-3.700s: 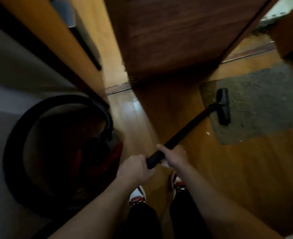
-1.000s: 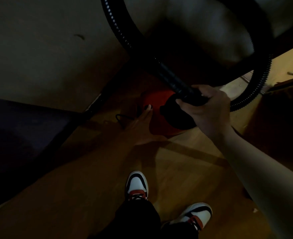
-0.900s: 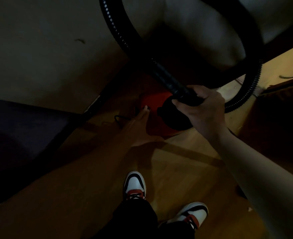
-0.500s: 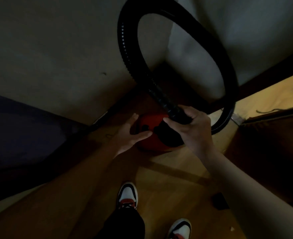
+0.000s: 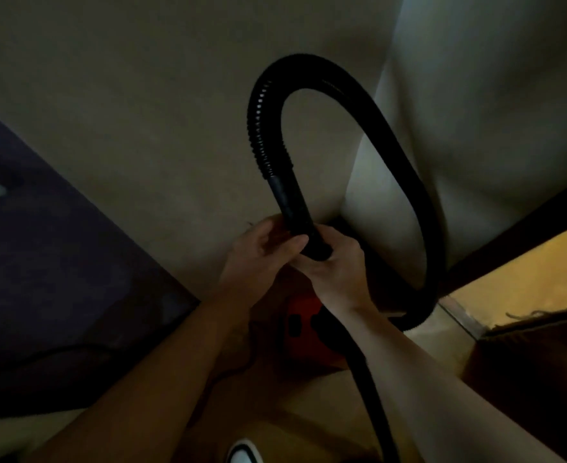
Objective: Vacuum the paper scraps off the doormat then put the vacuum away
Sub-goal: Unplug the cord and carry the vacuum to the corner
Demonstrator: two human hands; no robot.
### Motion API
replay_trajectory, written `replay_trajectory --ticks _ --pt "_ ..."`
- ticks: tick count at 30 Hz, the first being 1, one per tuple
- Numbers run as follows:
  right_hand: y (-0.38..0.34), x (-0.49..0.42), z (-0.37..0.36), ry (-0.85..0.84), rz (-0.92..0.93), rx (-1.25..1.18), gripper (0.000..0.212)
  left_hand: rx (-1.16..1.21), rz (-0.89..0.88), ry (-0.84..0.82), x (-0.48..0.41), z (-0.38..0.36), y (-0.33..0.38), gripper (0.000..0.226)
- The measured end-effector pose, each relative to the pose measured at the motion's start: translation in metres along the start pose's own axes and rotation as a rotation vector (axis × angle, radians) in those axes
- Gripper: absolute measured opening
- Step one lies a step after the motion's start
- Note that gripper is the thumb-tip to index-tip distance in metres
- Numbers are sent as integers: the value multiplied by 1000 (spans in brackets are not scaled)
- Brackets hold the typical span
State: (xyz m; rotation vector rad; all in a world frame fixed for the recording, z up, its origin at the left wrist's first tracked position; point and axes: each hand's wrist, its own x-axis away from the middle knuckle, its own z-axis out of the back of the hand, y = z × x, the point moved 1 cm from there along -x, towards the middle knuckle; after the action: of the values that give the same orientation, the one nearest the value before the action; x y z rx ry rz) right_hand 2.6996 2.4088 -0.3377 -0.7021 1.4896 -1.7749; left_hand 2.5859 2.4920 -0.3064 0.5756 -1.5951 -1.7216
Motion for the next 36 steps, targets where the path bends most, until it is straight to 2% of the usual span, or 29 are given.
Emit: replay_trajectory --ticks 3,10,16,22,26,31,36 --pt "-21 -14 -16 -38 63 -1 27 8 -112 100 -15 16 13 20" --pt "-58 -39 -55 -98 253 -132 26 0 -343 196 -24 55 43 26" --pt "-85 -45 -55 -134 385 -275 33 33 -500 256 -23 56 69 29" --pt "-85 -40 -40 -61 469 -238 40 20 -578 248 -24 41 82 28" --pt "-50 -21 -38 21 411 -103 43 11 -591 261 -24 30 82 26" --pt "-36 0 -36 -9 442 -208 36 -45 -571 217 -9 28 83 25" --pt "-40 2 -38 27 443 -212 32 -287 -551 384 31 64 77 30"
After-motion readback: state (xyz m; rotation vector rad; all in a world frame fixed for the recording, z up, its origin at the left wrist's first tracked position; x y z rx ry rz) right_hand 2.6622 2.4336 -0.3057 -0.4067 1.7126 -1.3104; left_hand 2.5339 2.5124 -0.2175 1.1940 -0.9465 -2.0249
